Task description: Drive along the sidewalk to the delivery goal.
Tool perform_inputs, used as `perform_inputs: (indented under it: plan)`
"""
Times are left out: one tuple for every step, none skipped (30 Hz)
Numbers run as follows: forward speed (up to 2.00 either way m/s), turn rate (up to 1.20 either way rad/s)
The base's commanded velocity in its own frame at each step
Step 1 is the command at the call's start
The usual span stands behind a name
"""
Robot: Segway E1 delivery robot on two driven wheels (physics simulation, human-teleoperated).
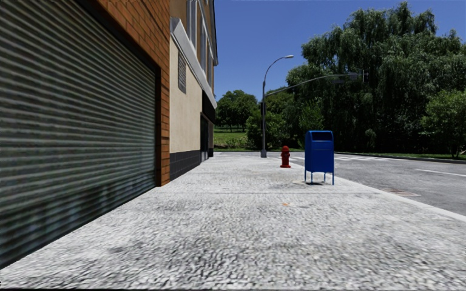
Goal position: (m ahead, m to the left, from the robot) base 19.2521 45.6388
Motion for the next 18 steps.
perform_inputs:
  plan:
    - [2.00,0.00]
    - [2.00,0.00]
    - [2.00,0.00]
    - [2.00,0.00]
    - [2.00,0.00]
    - [2.00,0.00]
    - [2.00,0.00]
    - [2.00,0.00]
    - [2.00,0.00]
    - [2.00,0.00]
    - [2.00,0.00]
    - [2.00,0.00]
    - [2.00,0.00]
    - [2.00,0.00]
    - [2.00,0.00]
    - [2.00,0.00]
    - [2.00,0.00]
    - [2.00,0.00]
